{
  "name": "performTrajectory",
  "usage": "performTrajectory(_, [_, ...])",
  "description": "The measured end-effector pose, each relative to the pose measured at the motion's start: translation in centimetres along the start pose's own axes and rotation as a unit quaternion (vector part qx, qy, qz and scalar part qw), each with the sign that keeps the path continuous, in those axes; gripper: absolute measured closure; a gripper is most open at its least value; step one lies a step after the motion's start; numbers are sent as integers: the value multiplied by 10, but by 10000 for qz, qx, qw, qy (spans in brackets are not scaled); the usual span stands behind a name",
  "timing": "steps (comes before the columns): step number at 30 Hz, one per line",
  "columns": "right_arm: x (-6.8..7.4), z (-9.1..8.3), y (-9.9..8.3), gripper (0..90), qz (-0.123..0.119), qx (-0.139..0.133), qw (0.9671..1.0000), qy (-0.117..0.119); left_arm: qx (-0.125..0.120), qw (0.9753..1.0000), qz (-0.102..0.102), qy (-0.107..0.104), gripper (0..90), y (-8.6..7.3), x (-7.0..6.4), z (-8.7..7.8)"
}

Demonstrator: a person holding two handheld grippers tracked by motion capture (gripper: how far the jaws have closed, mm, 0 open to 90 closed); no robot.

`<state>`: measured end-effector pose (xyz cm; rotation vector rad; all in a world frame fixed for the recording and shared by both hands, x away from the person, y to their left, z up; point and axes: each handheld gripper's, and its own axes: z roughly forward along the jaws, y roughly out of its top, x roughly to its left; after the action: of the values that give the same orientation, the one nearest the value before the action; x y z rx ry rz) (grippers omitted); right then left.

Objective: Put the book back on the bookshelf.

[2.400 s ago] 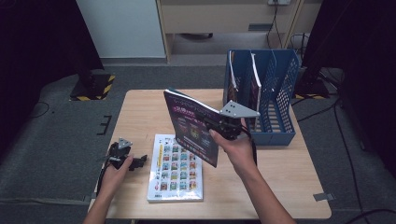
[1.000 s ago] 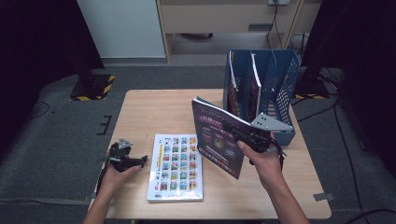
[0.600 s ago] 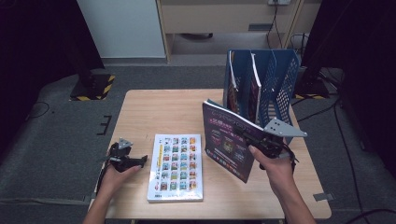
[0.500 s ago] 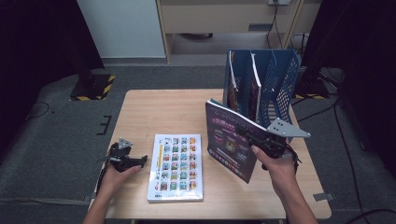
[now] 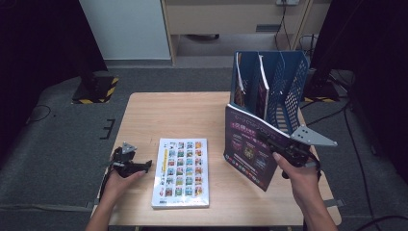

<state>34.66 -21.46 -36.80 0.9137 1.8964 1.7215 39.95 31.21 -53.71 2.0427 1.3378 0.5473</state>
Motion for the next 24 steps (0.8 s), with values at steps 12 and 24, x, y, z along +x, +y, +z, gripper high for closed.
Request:
performTrajectory(12, [-14,-26,-7,842,93,109,9997,-183,-3,10000,13,-18,0,1,0,1])
performTrajectory(24, [-24,-50,-4,842,176,27,9992,-362,-3,10000,16,-19,0,1,0,1])
